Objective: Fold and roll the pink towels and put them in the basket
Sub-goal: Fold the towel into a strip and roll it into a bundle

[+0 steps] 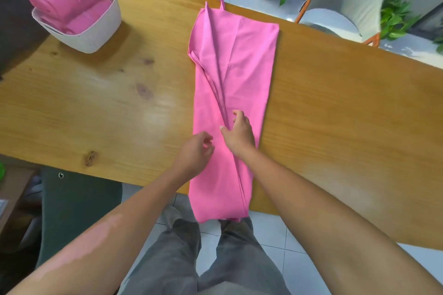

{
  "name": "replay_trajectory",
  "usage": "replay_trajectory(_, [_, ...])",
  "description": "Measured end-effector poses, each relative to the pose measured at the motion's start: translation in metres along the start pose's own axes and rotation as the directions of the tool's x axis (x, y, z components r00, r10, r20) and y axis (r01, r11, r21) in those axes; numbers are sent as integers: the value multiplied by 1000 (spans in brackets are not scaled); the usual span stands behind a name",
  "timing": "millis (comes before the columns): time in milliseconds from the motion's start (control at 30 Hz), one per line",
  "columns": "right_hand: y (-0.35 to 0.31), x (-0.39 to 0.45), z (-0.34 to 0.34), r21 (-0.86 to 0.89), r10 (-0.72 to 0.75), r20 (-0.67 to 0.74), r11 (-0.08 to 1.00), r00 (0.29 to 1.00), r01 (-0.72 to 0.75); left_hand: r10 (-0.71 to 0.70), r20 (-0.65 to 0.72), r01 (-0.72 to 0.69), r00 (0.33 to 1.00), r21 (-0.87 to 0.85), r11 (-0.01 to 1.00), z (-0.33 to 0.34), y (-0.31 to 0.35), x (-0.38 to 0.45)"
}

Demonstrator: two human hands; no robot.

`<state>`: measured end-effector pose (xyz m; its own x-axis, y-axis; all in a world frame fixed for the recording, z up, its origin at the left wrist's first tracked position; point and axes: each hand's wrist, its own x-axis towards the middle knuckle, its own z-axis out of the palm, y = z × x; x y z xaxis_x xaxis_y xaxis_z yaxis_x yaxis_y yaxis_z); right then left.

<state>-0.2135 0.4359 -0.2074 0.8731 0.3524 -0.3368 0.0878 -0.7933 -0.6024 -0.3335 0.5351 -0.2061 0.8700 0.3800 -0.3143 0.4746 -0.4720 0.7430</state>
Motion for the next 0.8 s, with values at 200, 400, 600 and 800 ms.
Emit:
replay_trajectory(200, [-46, 86, -2, -91, -170, 85, 980, 982, 178, -209, -152, 185, 966, -156, 970, 1, 24, 57])
replay_trajectory(400, [-67, 158, 5, -157, -276, 166, 940, 947, 301, -403, -276, 355, 872, -210, 911, 10, 40, 120])
replay_trajectory(600, [-67, 195, 16, -153, -337, 154, 921, 929, 359, -438, -349, 422, 828, -124, 898, 18, 56, 166])
replay_trajectory(800, [-81, 212, 27, -323, -380, 74, 866, 922, 382, -475, -401, 494, 783, -64, 867, 26, 61, 185])
